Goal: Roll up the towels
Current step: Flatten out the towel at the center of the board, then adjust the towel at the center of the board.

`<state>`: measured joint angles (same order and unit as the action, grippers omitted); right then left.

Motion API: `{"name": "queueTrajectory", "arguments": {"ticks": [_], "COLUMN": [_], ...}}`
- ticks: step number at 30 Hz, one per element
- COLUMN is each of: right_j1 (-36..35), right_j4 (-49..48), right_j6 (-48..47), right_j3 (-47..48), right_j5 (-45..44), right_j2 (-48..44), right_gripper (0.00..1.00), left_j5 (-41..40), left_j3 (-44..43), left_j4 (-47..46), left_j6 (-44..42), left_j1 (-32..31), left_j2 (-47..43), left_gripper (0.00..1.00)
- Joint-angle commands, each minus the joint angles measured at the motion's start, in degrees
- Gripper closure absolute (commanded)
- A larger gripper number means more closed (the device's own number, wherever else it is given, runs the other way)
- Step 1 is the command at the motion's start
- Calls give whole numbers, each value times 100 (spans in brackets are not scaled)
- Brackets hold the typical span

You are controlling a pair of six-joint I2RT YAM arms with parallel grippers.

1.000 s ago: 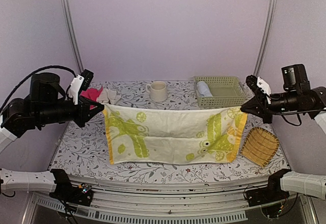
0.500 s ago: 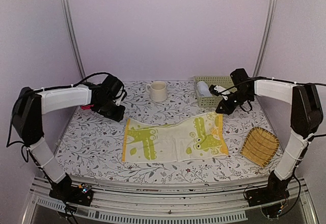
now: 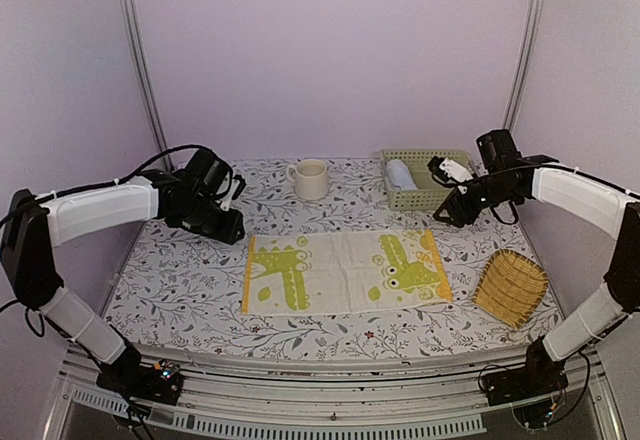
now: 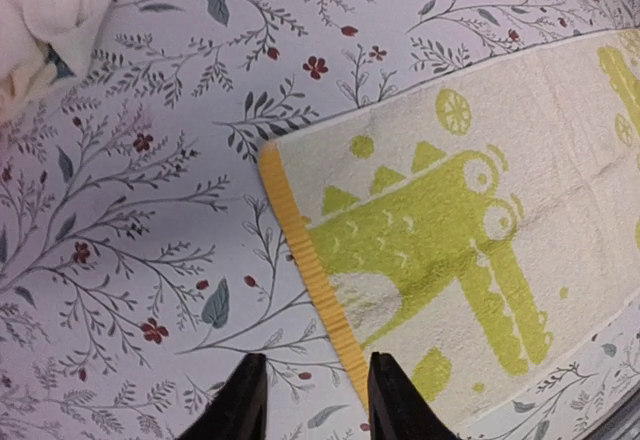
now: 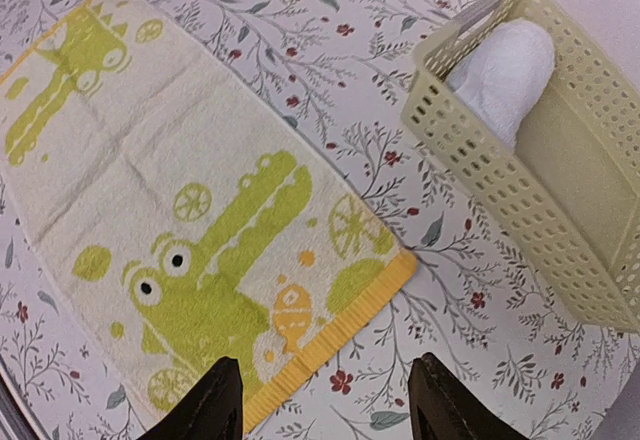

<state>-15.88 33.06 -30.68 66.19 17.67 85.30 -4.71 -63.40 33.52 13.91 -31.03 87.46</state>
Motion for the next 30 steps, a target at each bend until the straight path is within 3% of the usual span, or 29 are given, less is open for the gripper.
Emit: {"name": "queueTrajectory", "arguments": {"ticks": [1,5,6,11,30], "right_j1": [-341,-849,-903,-942,-1127], "right_j4": [549,670,697,649,156], "right_j6": [-692,-999,-995,-933,-949], "right_j3": [-700,-1301,-1358,-1489,-1948], "right_j5": [208,-228,-264,-360,-752], "right_j2": [-383,-461,-385,-41,541], "right_gripper": [42,54,60,75,79], "left_j5": [1202,1426,1442,1420,1750], "left_j3": [668,846,887,1113,1585], "left_j4": [-107,184,225,156,162], "left_j6": [244,256,248,326,607], "left_j1": [-206,-473,-547,-698,-671], "left_j2": [-225,-12,74,444,1029], "left_gripper": [74,99,100,100,100]}}
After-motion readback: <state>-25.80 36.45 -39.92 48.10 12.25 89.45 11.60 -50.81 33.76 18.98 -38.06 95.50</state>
